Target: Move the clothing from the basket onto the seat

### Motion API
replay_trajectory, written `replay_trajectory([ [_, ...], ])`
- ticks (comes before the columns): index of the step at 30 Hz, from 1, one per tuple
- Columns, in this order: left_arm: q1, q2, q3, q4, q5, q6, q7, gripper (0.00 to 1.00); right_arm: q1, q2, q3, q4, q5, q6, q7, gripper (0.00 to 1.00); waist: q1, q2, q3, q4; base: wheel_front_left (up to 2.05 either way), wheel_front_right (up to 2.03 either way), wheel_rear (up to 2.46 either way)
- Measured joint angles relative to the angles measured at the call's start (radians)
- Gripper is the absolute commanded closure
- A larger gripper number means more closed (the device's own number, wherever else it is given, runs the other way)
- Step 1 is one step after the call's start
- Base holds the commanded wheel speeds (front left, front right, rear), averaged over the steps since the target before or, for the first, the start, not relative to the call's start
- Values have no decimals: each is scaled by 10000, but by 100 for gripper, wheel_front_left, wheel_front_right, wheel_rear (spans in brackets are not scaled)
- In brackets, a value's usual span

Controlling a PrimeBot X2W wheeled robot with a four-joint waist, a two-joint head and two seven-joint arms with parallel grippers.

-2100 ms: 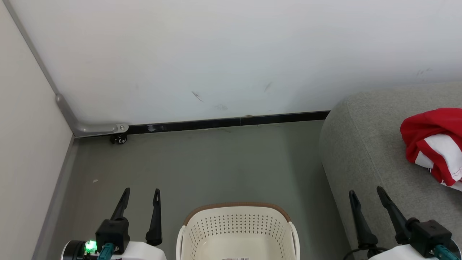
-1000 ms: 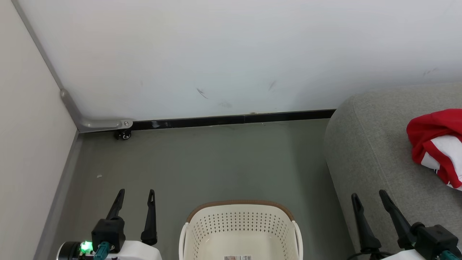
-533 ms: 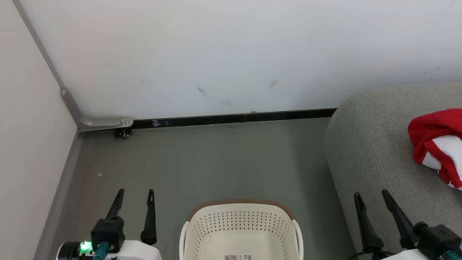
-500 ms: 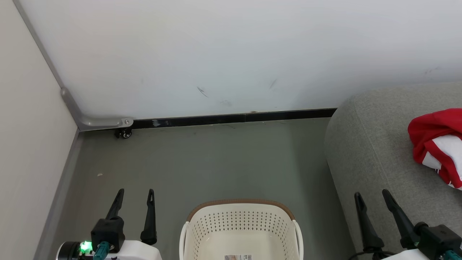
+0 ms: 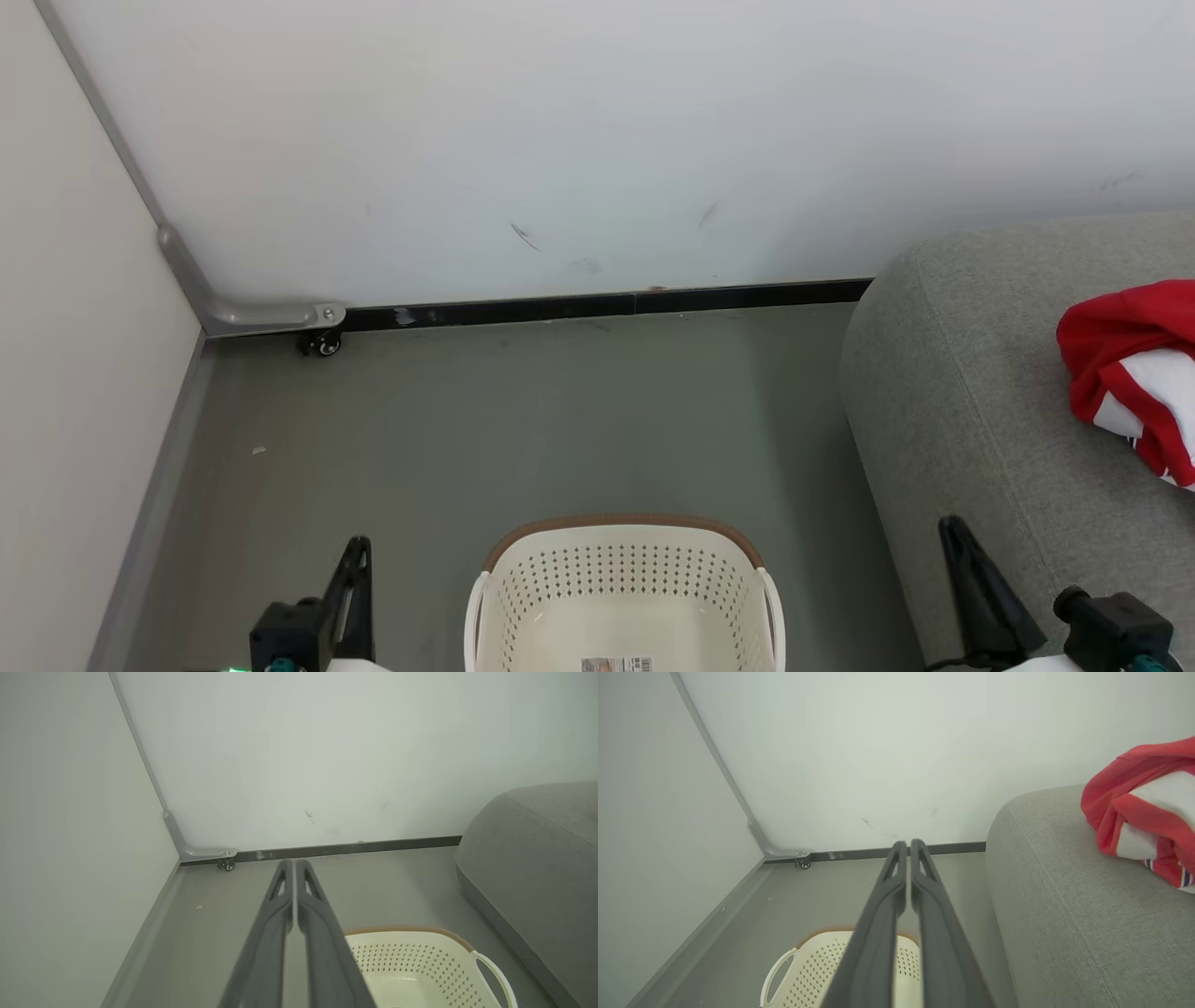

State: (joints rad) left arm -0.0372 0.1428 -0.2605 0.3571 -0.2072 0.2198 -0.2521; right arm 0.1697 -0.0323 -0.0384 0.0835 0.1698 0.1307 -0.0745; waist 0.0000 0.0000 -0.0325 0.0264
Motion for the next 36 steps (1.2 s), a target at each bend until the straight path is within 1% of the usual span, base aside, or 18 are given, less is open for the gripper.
replay_trajectory([
  [3, 197, -75, 25, 169, -86, -38, 25, 100, 18, 4, 63, 180, 50, 0, 0, 100, 0, 0, 3, -3, 0, 0, 0],
  [8, 137, -157, 403, 305, -548, -194, 305, 100, 153, 6, 142, 165, 552, 0, -10, 100, 0, 0, 12, -19, 0, 0, 0],
  [15, -3, -203, 792, 412, -1678, -430, 690, 100, 145, 6, 207, 111, 1662, 0, -44, 100, 0, 0, 40, -46, 0, 0, 0],
  [20, -75, -245, 938, 407, -2431, -546, 991, 100, 124, 6, 151, 134, 2723, 0, -29, 100, 3, 0, 56, -57, 0, 0, 0],
  [24, -76, -255, 1081, 397, -2855, -656, 1108, 100, 106, 6, 130, 165, 3145, 0, 0, 100, 11, 0, 59, -61, 0, 0, 0],
  [27, -80, -288, 1212, 364, -3404, -861, 1302, 100, 90, 2, 109, 194, 3730, 0, 61, 100, 47, 0, 56, -68, 0, 0, 0],
  [36, -88, -397, 1538, 236, -4665, -1158, 1653, 100, -225, -59, 90, 297, 5120, 0, 221, 100, 136, 0, 15, -86, 0, 0, 0],
])
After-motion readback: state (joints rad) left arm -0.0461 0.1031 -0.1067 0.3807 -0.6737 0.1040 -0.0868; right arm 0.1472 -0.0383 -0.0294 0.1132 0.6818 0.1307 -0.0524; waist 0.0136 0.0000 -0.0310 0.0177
